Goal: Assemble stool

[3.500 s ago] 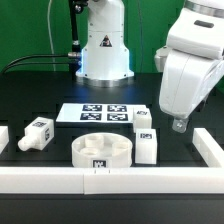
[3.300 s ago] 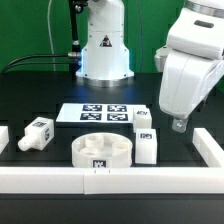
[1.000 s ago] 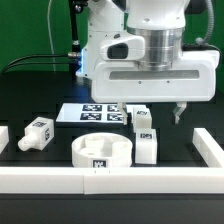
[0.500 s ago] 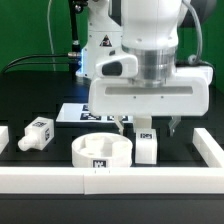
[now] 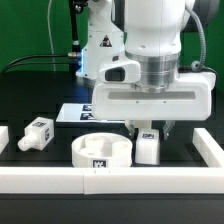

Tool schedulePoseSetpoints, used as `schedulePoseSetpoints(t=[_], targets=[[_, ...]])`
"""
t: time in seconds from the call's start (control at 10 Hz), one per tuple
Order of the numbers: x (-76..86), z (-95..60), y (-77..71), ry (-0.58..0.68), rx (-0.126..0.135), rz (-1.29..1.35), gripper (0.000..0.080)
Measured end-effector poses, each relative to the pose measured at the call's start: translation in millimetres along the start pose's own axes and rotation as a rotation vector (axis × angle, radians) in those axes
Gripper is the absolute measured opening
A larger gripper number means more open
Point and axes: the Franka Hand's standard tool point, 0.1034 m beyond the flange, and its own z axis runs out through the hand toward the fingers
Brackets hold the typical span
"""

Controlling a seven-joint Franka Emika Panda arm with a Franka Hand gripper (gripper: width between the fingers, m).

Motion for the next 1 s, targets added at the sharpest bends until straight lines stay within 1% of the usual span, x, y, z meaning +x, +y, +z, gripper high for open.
schedulePoseSetpoints(t=[0.1,0.2,0.3,0.4,0.5,0.6,0.7,0.8,1.0], targets=[[0.0,0.0,0.0,0.0,0.0,0.0,0.0333],[0.0,-0.3,-0.8,0.0,0.0,-0.001,0.0333],[-0.6,-9.8,-6.2,0.004,0.0,-0.016,0.0333],[-3.9,-28.4,-12.6,0.018,0.002,-0.037,0.0333],[-16.5,-48.0,-22.4,0.022,0.001,-0.05,0.0333],[-32.0,-65.9,-38.6,0.039,-0.001,-0.063,0.0333],[-43.9,-68.7,-47.0,0.045,-0.001,-0.091,0.0333],[-41.3,-64.7,-43.3,0.039,-0.001,-0.086,0.0333],[-41.1,-64.1,-43.6,0.039,-0.002,-0.087,0.0334]])
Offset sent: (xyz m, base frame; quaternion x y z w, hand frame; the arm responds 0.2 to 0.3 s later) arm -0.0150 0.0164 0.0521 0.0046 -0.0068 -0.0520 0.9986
